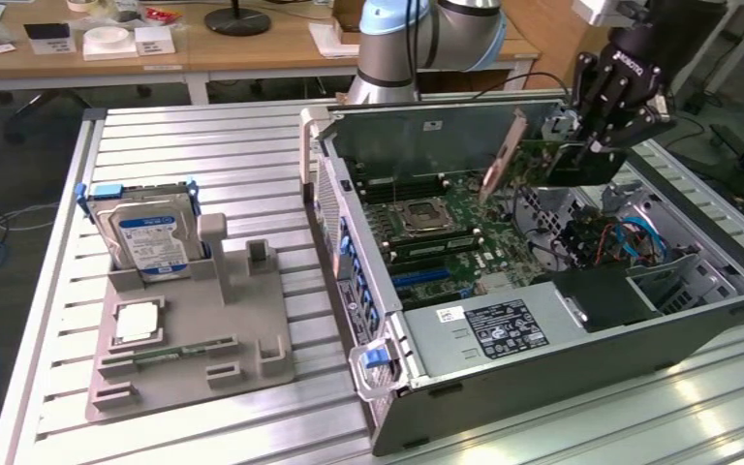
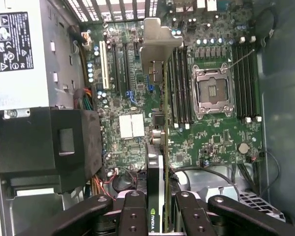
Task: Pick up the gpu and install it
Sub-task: 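Insert the gpu into the slot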
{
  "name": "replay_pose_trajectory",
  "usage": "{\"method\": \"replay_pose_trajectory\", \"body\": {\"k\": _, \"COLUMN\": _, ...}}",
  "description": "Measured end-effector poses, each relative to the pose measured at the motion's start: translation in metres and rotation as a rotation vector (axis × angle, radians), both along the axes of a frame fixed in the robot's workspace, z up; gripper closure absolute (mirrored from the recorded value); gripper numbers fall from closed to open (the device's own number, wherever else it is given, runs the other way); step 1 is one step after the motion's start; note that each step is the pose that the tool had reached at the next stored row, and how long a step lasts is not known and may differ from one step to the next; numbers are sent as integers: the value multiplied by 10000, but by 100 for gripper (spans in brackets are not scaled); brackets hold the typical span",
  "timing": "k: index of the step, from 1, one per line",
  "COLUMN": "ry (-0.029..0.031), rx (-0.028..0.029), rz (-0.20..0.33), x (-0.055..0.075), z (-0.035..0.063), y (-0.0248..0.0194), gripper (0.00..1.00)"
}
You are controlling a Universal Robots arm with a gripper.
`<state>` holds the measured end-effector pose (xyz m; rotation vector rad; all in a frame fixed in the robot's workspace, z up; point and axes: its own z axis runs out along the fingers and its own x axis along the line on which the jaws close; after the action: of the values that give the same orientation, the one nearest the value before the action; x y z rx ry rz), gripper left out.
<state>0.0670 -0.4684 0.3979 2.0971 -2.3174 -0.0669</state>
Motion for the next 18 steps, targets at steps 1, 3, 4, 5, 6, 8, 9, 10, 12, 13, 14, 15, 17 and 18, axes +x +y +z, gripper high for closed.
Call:
{"method": "replay_pose_trajectory", "body": {"k": 1, "ry": -47, "rx": -2, "rz": 11, "x": -7, "z": -7, "y": 4, "gripper": 73}}
{"method": "replay_pose_trajectory", "body": {"k": 3, "ry": -143, "rx": -4, "rz": 35, "x": -20, "z": -23, "y": 12, "gripper": 73}}
{"method": "replay_pose_trajectory", "body": {"k": 4, "ry": -184, "rx": -3, "rz": 46, "x": -29, "z": -29, "y": 15, "gripper": 73}}
{"method": "replay_pose_trajectory", "body": {"k": 5, "ry": -212, "rx": -1, "rz": 55, "x": -41, "z": -33, "y": 16, "gripper": 73}}
{"method": "replay_pose_trajectory", "body": {"k": 6, "ry": -235, "rx": -1, "rz": 62, "x": -55, "z": -35, "y": 16, "gripper": 73}}
{"method": "replay_pose_trajectory", "body": {"k": 8, "ry": -256, "rx": -5, "rz": 72, "x": -70, "z": -34, "y": 16, "gripper": 73}}
{"method": "replay_pose_trajectory", "body": {"k": 9, "ry": -256, "rx": -5, "rz": 72, "x": -70, "z": -34, "y": 16, "gripper": 73}}
{"method": "replay_pose_trajectory", "body": {"k": 10, "ry": -257, "rx": -4, "rz": 72, "x": -70, "z": -34, "y": 16, "gripper": 73}}
{"method": "replay_pose_trajectory", "body": {"k": 12, "ry": -257, "rx": -3, "rz": 72, "x": -70, "z": -34, "y": 16, "gripper": 73}}
{"method": "replay_pose_trajectory", "body": {"k": 13, "ry": -257, "rx": -4, "rz": 72, "x": -70, "z": -34, "y": 16, "gripper": 73}}
{"method": "replay_pose_trajectory", "body": {"k": 14, "ry": -257, "rx": -3, "rz": 72, "x": -70, "z": -35, "y": 16, "gripper": 73}}
{"method": "replay_pose_trajectory", "body": {"k": 15, "ry": -257, "rx": -3, "rz": 73, "x": -70, "z": -35, "y": 17, "gripper": 73}}
{"method": "replay_pose_trajectory", "body": {"k": 17, "ry": -261, "rx": -2, "rz": 72, "x": -89, "z": -36, "y": 21, "gripper": 73}}
{"method": "replay_pose_trajectory", "body": {"k": 18, "ry": -269, "rx": -3, "rz": 73, "x": -115, "z": -37, "y": 23, "gripper": 73}}
